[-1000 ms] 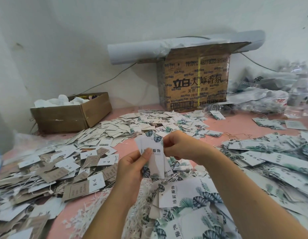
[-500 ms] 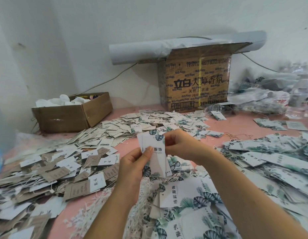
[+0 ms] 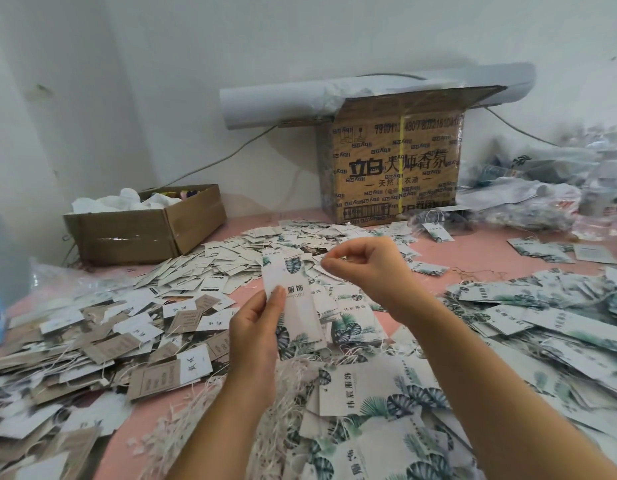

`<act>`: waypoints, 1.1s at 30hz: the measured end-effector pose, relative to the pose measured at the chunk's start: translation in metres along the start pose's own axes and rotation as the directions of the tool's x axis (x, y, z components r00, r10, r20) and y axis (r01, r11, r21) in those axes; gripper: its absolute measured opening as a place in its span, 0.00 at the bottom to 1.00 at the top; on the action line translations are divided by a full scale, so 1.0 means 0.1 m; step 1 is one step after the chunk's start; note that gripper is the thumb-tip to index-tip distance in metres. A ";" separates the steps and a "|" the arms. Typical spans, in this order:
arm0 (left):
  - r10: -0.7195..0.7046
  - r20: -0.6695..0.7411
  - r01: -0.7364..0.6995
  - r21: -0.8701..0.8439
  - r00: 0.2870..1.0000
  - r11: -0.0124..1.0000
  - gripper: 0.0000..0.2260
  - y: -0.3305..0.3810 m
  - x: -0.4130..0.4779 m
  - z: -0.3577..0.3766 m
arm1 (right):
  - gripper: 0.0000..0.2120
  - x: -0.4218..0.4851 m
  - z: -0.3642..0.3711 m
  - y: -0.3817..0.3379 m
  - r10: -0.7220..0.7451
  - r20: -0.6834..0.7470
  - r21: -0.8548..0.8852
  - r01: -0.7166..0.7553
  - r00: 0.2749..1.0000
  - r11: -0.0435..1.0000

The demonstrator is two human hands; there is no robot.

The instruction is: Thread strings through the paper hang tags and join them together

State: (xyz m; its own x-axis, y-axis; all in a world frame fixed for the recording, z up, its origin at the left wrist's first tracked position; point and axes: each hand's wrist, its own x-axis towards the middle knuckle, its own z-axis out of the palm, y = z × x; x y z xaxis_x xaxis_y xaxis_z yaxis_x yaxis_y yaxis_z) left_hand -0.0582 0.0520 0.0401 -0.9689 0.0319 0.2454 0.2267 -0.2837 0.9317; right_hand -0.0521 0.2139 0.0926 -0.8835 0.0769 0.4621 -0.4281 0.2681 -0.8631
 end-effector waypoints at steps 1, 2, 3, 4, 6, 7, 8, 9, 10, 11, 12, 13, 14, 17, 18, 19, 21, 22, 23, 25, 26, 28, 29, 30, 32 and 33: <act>0.009 0.001 -0.009 0.008 1.000 1.000 0.11 -0.01 0.01 0.00 | 0.05 0.00 0.01 -0.01 -0.009 -0.007 0.003 0.009 1.000 1.000; 0.016 0.000 -0.016 0.013 1.000 1.000 0.12 -0.02 0.01 0.00 | 0.05 -0.01 0.02 -0.03 -0.015 -0.004 -0.008 0.015 1.000 1.000; 0.027 0.000 -0.027 0.020 1.000 0.999 0.12 -0.02 0.00 0.00 | 0.04 -0.01 0.03 -0.04 -0.020 0.004 -0.025 0.020 1.000 0.999; 0.040 0.005 -0.040 0.029 0.999 0.999 0.12 -0.02 0.00 0.00 | 0.04 -0.02 0.04 -0.05 -0.024 0.017 -0.037 0.024 1.000 0.999; 0.064 0.025 -0.065 0.062 0.998 0.996 0.12 -0.04 0.00 0.01 | 0.05 -0.04 0.07 -0.07 -0.032 0.044 -0.069 0.035 0.999 0.997; 0.079 0.031 -0.081 0.079 0.996 0.994 0.12 -0.04 0.00 0.02 | 0.06 -0.04 0.08 -0.07 -0.042 0.051 -0.103 0.048 0.998 0.993; 0.092 0.040 -0.096 0.091 0.995 0.991 0.12 -0.04 0.00 0.02 | 0.06 -0.04 0.10 -0.08 -0.057 0.055 -0.147 0.065 0.997 0.987; 0.102 0.052 -0.107 0.105 0.993 0.989 0.12 -0.05 0.00 0.02 | 0.06 -0.04 0.10 -0.08 -0.072 0.057 -0.187 0.081 0.996 0.979; 0.109 0.063 -0.116 0.118 0.992 0.986 0.12 -0.05 -0.01 0.03 | 0.05 -0.04 0.11 -0.08 -0.081 0.060 -0.218 0.092 0.995 0.972; 0.114 0.073 -0.122 0.118 0.991 0.985 0.10 -0.04 -0.01 0.04 | 0.05 -0.04 0.11 -0.09 -0.085 0.064 -0.239 0.098 0.994 0.966; 0.111 0.084 -0.120 0.110 0.990 0.987 0.07 -0.03 -0.02 0.05 | 0.05 -0.04 0.11 -0.09 -0.085 0.068 -0.253 0.099 0.994 0.962; 0.117 0.100 -0.127 0.101 0.988 0.987 0.08 -0.01 -0.04 0.06 | 0.05 -0.04 0.12 -0.10 -0.083 0.070 -0.262 0.099 0.994 0.960; 0.131 0.109 -0.142 0.099 0.985 0.985 0.14 0.01 -0.06 0.07 | 0.06 -0.04 0.12 -0.10 -0.083 0.074 -0.270 0.101 0.994 0.957; 0.131 0.094 -0.139 0.085 0.987 0.987 0.18 0.02 -0.05 0.06 | 0.10 -0.04 0.12 -0.13 -0.089 0.093 -0.310 0.113 0.992 0.944; 0.115 0.087 -0.123 0.090 0.990 0.988 0.13 0.02 -0.05 0.05 | 0.12 -0.04 0.12 -0.13 -0.090 0.099 -0.326 0.118 0.991 0.938; 0.092 0.076 -0.099 0.099 0.993 0.990 0.09 0.03 -0.04 0.05 | 0.13 -0.03 0.12 -0.13 -0.090 0.104 -0.337 0.120 0.991 0.934; 0.055 0.074 -0.063 0.097 0.996 0.993 0.12 0.03 -0.04 0.05 | 0.12 -0.03 0.11 -0.14 -0.087 0.108 -0.352 0.120 0.990 0.928; 0.045 0.076 -0.051 0.088 0.996 0.995 0.11 0.02 -0.04 0.05 | 0.12 -0.03 0.11 -0.14 -0.086 0.109 -0.359 0.120 0.990 0.926; 0.034 0.076 -0.040 0.075 0.997 0.996 0.10 0.04 -0.05 0.05 | 0.11 -0.03 0.11 -0.14 -0.087 0.111 -0.364 0.122 0.990 0.923; 0.052 0.074 -0.053 0.015 0.996 0.998 0.23 0.06 -0.07 0.06 | 0.10 -0.03 0.10 -0.14 -0.091 0.115 -0.369 0.127 0.989 0.921; 0.060 0.061 -0.061 0.012 0.996 0.998 0.28 0.07 -0.08 0.06 | 0.10 -0.03 0.10 -0.14 -0.092 0.119 -0.371 0.130 0.989 0.919; 0.059 0.060 -0.061 0.025 0.996 0.998 0.24 0.07 -0.08 0.06 | 0.09 -0.03 0.10 -0.14 -0.092 0.124 -0.382 0.133 0.988 0.915; 0.040 0.063 -0.042 0.026 0.997 0.999 0.18 0.07 -0.08 0.07 | 0.09 -0.03 0.10 -0.14 -0.089 0.126 -0.388 0.132 0.988 0.912; 0.031 0.066 -0.034 0.033 0.997 0.999 0.14 0.07 -0.08 0.07 | 0.09 -0.03 0.10 -0.14 -0.085 0.128 -0.393 0.129 0.988 0.910; 0.017 0.084 -0.020 0.041 0.996 0.999 0.09 0.06 -0.06 0.08 | 0.09 -0.03 0.10 -0.14 -0.076 0.131 -0.396 0.122 0.989 0.910; 0.009 0.096 -0.013 0.046 0.995 0.999 0.08 0.05 -0.05 0.07 | 0.09 -0.03 0.09 -0.13 -0.073 0.130 -0.395 0.119 0.989 0.911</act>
State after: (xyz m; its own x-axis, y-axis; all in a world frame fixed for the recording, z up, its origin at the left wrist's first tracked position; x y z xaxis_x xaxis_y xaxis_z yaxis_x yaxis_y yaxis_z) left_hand -0.0512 0.0574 0.0451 -0.9528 0.1215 0.2781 0.2437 -0.2400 0.9397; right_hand -0.0454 0.2012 0.1009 -0.8672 -0.0687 0.4932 -0.4201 0.6325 -0.6507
